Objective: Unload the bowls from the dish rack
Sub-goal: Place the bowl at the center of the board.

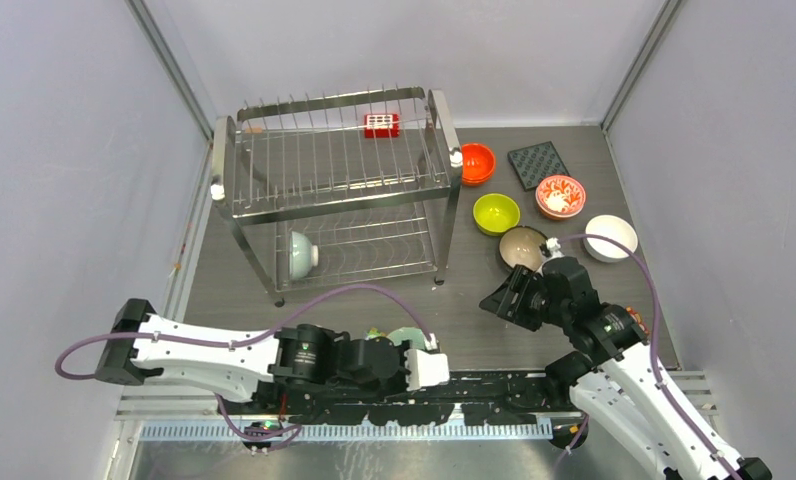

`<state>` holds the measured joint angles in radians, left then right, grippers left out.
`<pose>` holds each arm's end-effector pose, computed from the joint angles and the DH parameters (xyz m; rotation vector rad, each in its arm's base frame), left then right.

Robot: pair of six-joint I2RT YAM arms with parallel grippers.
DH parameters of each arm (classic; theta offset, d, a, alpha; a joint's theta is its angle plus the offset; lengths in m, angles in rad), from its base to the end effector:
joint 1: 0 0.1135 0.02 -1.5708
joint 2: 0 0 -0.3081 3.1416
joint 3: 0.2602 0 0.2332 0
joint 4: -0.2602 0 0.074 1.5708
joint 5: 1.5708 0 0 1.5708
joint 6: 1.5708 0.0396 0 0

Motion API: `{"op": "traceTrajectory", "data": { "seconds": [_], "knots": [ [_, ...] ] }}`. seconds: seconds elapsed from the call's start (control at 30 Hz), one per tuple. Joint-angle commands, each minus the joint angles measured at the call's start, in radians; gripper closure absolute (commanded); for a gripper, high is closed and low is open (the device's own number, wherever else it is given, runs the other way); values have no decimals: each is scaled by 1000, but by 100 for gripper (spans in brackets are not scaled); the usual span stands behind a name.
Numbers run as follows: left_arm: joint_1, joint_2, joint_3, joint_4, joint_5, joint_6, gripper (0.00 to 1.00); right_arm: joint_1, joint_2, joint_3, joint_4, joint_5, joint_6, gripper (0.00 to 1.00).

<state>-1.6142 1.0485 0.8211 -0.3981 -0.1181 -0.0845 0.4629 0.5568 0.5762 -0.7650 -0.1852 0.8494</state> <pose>-0.0036 -0.1913 0.3218 1.5517 1.7178 -0.7980 0.0554 0.0358 0.2641 0.3751 2.4382 0.8396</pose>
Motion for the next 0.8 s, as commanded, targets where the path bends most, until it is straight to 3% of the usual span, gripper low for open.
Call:
{"op": "traceTrajectory", "data": {
  "seconds": [0.0, 0.77],
  "knots": [
    [-40, 30, 73, 105, -46, 152, 100, 6, 2, 56, -68, 27, 6, 42],
    [-103, 65, 7, 88, -130, 460, 100, 7, 49, 189, -241, -77, -63, 36]
  ]
}}
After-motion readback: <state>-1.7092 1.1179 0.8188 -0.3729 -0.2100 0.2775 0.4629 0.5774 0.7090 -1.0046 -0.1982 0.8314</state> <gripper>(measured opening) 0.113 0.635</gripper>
